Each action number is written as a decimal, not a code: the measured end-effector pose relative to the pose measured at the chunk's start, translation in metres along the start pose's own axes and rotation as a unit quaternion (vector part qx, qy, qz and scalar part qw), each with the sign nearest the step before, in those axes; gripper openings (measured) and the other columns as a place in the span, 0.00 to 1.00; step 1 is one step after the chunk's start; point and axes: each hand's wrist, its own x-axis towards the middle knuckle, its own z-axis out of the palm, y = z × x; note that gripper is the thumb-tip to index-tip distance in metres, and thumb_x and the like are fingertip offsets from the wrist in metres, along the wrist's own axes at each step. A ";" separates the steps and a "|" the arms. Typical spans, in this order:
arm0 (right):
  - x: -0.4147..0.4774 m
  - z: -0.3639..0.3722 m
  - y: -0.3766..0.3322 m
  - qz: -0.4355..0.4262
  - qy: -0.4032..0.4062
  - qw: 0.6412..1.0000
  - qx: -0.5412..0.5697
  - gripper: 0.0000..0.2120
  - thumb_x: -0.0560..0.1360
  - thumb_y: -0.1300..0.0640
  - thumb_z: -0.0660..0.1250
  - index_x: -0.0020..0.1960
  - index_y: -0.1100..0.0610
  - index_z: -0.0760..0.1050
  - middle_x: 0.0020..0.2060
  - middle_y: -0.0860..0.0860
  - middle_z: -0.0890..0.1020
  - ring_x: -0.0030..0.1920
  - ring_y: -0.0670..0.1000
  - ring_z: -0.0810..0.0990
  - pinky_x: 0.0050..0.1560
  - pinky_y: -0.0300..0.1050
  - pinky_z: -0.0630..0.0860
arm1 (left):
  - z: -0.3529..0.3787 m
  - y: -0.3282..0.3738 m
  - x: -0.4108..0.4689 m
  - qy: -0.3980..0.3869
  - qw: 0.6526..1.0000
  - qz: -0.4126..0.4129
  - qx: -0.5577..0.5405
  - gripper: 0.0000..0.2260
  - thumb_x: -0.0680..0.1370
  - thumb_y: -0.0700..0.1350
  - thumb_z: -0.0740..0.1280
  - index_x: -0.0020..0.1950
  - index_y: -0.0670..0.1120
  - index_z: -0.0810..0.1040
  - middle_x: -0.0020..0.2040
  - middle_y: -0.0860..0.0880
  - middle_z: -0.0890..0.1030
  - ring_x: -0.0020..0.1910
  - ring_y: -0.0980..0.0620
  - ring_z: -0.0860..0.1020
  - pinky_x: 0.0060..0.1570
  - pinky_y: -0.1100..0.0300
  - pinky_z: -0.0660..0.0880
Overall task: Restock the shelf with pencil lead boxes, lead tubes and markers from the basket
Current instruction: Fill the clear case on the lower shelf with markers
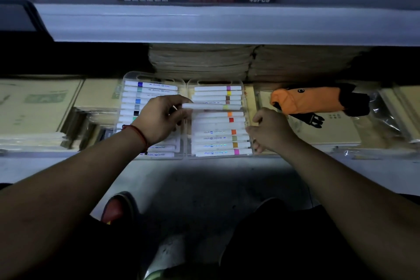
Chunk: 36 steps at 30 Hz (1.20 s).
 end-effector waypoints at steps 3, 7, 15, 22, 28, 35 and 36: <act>-0.004 -0.007 -0.014 -0.083 0.027 0.996 0.037 0.23 0.74 0.57 0.74 0.67 0.52 0.72 0.47 0.48 0.81 0.43 0.49 0.81 0.39 0.41 0.76 | -0.005 -0.001 -0.008 -0.020 1.000 -0.006 -0.012 0.03 0.80 0.43 0.69 0.46 0.49 0.79 0.30 0.64 0.80 0.28 0.61 0.78 0.31 0.71 0.72; -0.012 -0.010 -0.031 -0.126 -0.031 0.976 0.176 0.11 0.76 0.61 0.73 0.58 0.56 0.80 0.41 0.54 0.85 0.39 0.54 0.86 0.42 0.49 0.84 | -0.007 0.001 -0.015 -0.020 0.998 -0.022 -0.050 0.10 0.80 0.42 0.70 0.40 0.52 0.77 0.30 0.54 0.79 0.27 0.61 0.77 0.31 0.71 0.71; -0.010 -0.012 -0.030 -0.103 -0.059 0.970 0.211 0.06 0.80 0.57 0.69 0.47 0.58 0.81 0.36 0.56 0.83 0.33 0.53 0.80 0.35 0.47 0.78 | -0.015 -0.005 -0.016 -0.036 0.994 -0.022 -0.106 0.10 0.77 0.42 0.73 0.58 0.47 0.84 0.49 0.44 0.84 0.35 0.55 0.80 0.35 0.62 0.77; -0.013 -0.010 -0.030 -0.070 -0.055 0.977 0.195 0.18 0.81 0.49 0.66 0.40 0.62 0.78 0.27 0.51 0.78 0.26 0.48 0.74 0.31 0.44 0.72 | -0.009 -0.004 -0.011 0.003 0.995 -0.026 -0.094 0.09 0.77 0.40 0.73 0.56 0.47 0.85 0.41 0.46 0.86 0.33 0.58 0.79 0.35 0.64 0.77; -0.003 -0.013 -0.020 -0.036 -0.032 0.972 0.230 0.05 0.80 0.64 0.66 0.52 0.59 0.81 0.41 0.57 0.84 0.34 0.52 0.83 0.36 0.46 0.80 | 0.006 -0.011 -0.008 0.011 1.000 -0.012 0.006 0.08 0.77 0.43 0.74 0.56 0.48 0.86 0.46 0.51 0.82 0.35 0.61 0.78 0.38 0.72 0.72; 0.003 -0.001 -0.013 -0.012 -0.014 0.990 0.138 0.05 0.79 0.65 0.66 0.49 0.58 0.80 0.42 0.56 0.84 0.35 0.51 0.85 0.35 0.44 0.80 | 0.029 -0.010 -0.005 0.012 0.999 0.004 0.048 0.12 0.73 0.46 0.77 0.55 0.48 0.87 0.42 0.51 0.78 0.39 0.62 0.74 0.42 0.77 0.66; 0.006 0.000 -0.012 -0.010 0.002 0.993 0.118 0.05 0.79 0.65 0.66 0.49 0.58 0.80 0.42 0.55 0.84 0.35 0.51 0.84 0.33 0.42 0.78 | 0.030 -0.011 -0.003 0.010 0.999 -0.005 0.045 0.12 0.72 0.46 0.78 0.55 0.48 0.87 0.42 0.51 0.78 0.39 0.61 0.74 0.42 0.77 0.66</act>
